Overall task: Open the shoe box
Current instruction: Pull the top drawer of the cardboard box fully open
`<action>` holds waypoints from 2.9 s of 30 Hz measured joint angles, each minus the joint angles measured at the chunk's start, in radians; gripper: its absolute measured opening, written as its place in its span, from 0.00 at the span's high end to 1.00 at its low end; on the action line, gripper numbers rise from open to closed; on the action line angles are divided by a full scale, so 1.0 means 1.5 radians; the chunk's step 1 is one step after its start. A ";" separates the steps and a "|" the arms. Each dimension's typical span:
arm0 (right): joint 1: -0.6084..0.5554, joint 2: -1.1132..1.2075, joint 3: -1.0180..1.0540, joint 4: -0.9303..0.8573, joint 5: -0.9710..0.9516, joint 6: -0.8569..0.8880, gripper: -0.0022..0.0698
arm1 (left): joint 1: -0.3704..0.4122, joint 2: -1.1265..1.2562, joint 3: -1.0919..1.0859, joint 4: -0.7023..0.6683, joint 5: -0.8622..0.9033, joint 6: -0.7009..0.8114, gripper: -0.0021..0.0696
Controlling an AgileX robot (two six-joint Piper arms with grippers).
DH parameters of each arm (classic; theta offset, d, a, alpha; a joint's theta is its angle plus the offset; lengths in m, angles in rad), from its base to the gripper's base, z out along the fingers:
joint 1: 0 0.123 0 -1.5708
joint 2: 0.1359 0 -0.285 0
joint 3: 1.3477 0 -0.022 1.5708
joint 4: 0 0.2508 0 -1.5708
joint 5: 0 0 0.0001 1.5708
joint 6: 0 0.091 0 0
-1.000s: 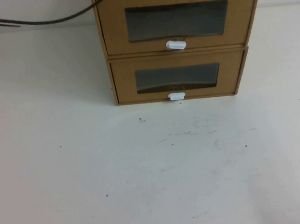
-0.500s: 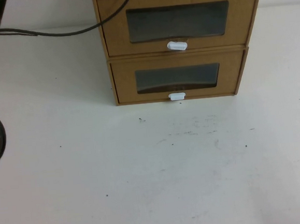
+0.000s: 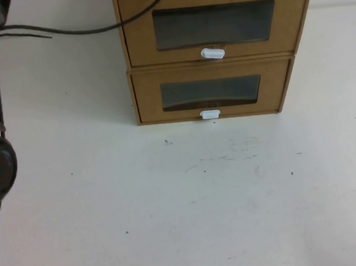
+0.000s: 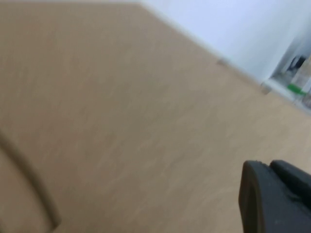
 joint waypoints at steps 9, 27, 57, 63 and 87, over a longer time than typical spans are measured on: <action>0.000 0.000 0.000 0.000 0.000 0.000 1.00 | -0.003 0.006 -0.044 -0.008 -0.006 -0.031 0.98; 0.000 0.000 0.000 0.000 0.000 0.000 1.00 | -0.009 0.074 -0.051 -0.037 -0.025 -0.039 0.98; 0.000 0.011 -0.080 -0.066 0.086 -0.003 1.00 | -0.009 0.075 -0.051 -0.037 -0.028 -0.039 0.98; 0.000 0.155 -0.283 -0.252 0.227 -0.005 1.00 | -0.009 0.075 -0.051 -0.036 -0.028 -0.039 0.98; 0.205 0.735 -0.679 -0.647 0.294 -0.258 1.00 | -0.011 0.075 -0.051 -0.036 -0.029 -0.040 0.98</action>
